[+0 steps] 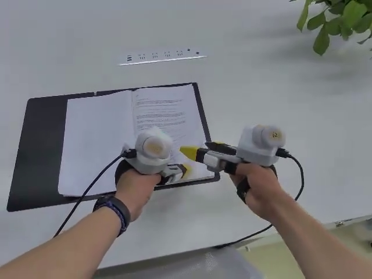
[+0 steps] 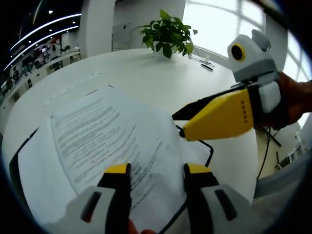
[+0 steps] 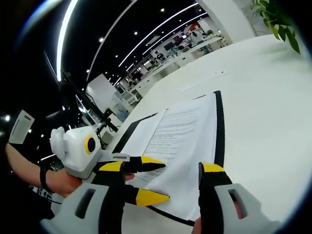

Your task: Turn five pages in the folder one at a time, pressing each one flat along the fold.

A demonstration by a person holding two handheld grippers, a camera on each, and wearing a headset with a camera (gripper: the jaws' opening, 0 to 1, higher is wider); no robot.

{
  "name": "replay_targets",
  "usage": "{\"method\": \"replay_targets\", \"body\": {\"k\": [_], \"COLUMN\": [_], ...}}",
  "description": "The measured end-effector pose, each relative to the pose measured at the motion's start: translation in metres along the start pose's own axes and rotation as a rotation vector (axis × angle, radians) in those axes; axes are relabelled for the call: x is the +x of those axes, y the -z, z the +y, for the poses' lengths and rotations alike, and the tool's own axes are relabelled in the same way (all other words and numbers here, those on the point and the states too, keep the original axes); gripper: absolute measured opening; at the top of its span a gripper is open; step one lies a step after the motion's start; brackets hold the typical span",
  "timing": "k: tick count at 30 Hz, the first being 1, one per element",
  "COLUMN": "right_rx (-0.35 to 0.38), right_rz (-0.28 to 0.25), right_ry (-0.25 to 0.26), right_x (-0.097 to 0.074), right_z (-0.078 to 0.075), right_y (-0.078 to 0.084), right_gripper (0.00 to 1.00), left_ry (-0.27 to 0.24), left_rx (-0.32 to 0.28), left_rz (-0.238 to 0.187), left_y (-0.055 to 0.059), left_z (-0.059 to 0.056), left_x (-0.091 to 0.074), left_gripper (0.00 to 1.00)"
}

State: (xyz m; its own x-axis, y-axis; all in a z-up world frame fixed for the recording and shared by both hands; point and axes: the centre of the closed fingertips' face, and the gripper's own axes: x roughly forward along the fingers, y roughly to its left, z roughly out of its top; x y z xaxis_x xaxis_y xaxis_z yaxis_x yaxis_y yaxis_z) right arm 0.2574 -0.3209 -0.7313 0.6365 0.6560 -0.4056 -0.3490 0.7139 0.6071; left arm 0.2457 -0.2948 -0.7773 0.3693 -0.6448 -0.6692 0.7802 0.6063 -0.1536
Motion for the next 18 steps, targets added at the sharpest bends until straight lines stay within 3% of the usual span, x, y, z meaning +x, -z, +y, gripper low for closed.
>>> {"method": "replay_targets", "body": {"k": [6, 8, 10, 18], "right_rx": [0.034, 0.039, 0.052, 0.069], "right_rz": [-0.01, -0.032, -0.05, -0.07], "right_ry": [-0.027, -0.043, -0.047, -0.042], "right_x": [0.005, 0.005, 0.004, -0.003], "right_z": [0.001, 0.004, 0.006, 0.01], "right_y": [-0.002, -0.004, -0.005, 0.002], "right_gripper": [0.56, 0.53, 0.49, 0.34], "left_ry": [0.012, 0.032, 0.061, 0.047], "left_rx": [-0.021, -0.008, -0.035, -0.059], "left_rz": [-0.009, -0.004, 0.0, 0.004], "left_y": [0.002, 0.004, 0.004, 0.011], "left_z": [-0.002, -0.006, -0.012, -0.013], "left_x": [-0.002, -0.003, -0.006, -0.025], "left_gripper": [0.45, 0.48, 0.54, 0.61]}}
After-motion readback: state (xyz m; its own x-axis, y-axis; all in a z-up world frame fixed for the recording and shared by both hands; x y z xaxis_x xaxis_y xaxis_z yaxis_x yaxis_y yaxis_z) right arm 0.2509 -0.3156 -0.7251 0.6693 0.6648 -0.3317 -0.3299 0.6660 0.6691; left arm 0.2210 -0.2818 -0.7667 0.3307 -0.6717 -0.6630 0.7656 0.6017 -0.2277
